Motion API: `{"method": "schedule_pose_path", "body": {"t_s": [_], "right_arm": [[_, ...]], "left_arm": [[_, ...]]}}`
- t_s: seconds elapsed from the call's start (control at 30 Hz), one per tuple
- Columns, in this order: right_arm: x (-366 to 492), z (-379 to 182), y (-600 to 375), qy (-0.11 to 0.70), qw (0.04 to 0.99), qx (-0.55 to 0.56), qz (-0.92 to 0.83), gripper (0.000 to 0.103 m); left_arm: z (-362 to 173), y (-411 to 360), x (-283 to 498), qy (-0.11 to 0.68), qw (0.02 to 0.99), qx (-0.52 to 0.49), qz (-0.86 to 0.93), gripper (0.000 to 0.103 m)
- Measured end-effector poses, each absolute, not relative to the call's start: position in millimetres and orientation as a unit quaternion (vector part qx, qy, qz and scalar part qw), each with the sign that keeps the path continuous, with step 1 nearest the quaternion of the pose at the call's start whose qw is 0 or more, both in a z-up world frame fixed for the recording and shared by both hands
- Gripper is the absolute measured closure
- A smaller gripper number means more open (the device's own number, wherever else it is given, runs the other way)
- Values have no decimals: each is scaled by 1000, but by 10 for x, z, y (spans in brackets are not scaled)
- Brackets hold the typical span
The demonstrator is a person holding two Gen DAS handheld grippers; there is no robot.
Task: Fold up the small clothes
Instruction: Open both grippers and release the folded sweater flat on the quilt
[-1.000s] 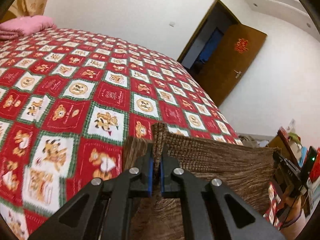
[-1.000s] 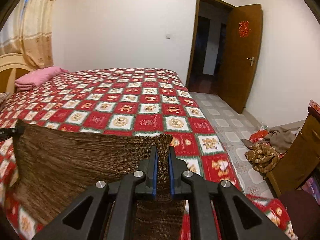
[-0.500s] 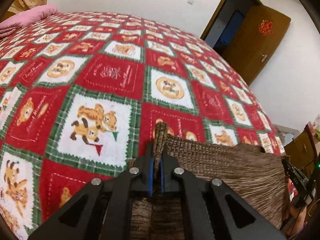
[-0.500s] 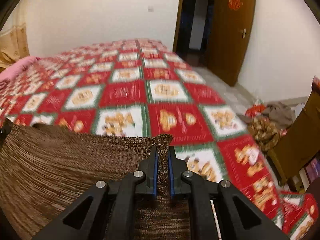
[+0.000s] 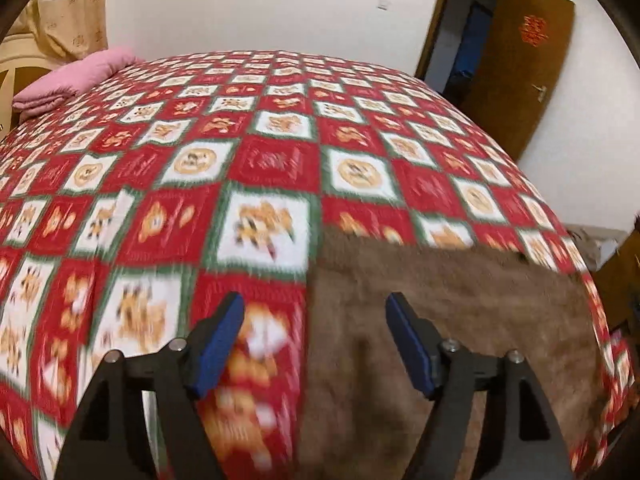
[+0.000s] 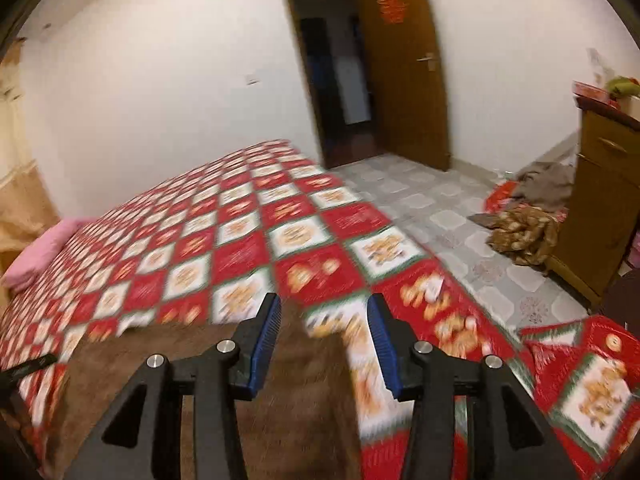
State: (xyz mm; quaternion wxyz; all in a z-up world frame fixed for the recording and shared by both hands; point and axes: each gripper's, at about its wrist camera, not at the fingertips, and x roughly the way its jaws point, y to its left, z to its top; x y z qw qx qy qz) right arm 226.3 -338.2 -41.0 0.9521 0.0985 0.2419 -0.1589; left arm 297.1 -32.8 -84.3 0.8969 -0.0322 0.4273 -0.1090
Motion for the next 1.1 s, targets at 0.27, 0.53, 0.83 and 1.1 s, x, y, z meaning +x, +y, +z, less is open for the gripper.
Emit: {"method": "schedule_pose_path", "body": {"t_s": [0.27,0.53,0.83,1.1], "right_arm": [[1818,-925,-2527,332,941,17,-71,57],[1437,-1421,-2555,370,926,4,-69,57],[1111,-1377,-2522,386,918,-11,-93,57],[1098,-808,-1966,300,952,-34,-41,56]], "left_arm": [[-1162,-123,2147,421,895,16,-146,28],[-1325,127,1799,412,904,44,-104,25],[-1293,281,1526,418,903,79,-58,11],[-1114,525,1549,382,919,89,41,0]]}}
